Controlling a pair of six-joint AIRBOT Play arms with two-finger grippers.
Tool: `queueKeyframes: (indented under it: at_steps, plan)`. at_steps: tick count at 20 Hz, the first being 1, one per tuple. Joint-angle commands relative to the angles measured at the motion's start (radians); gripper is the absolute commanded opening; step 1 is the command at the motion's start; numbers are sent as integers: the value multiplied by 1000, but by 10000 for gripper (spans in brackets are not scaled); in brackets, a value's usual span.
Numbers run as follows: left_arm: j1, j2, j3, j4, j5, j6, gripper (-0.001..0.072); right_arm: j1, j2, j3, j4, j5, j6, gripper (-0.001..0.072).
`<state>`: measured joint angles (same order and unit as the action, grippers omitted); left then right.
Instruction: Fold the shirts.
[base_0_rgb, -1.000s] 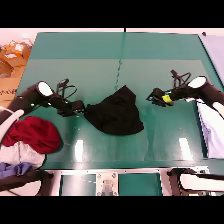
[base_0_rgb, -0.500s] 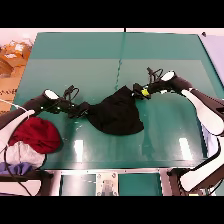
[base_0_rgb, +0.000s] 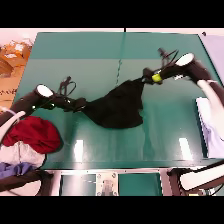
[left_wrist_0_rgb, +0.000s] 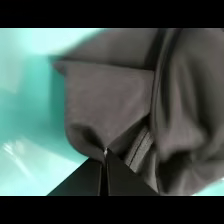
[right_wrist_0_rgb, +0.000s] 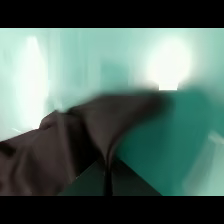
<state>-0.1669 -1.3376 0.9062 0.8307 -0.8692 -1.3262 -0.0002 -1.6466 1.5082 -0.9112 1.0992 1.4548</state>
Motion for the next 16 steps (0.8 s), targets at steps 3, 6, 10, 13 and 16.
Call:
queueKeyframes:
  at_steps: [3,6,10,13,16]
  plan:
    - [1,262,92,290,-3,-136,23,-90,286,14,-43,40,-1,19]
    - [1,333,167,322,-81,-140,23,-100,392,14,-87,76,-1,20]
    - [0,412,379,433,-240,-178,23,-109,544,15,-165,107,11,20]
    - [2,463,609,608,-354,-230,24,-150,704,18,-168,103,11,20]
    - [2,506,814,692,-380,-210,25,-209,861,18,-168,65,11,20]
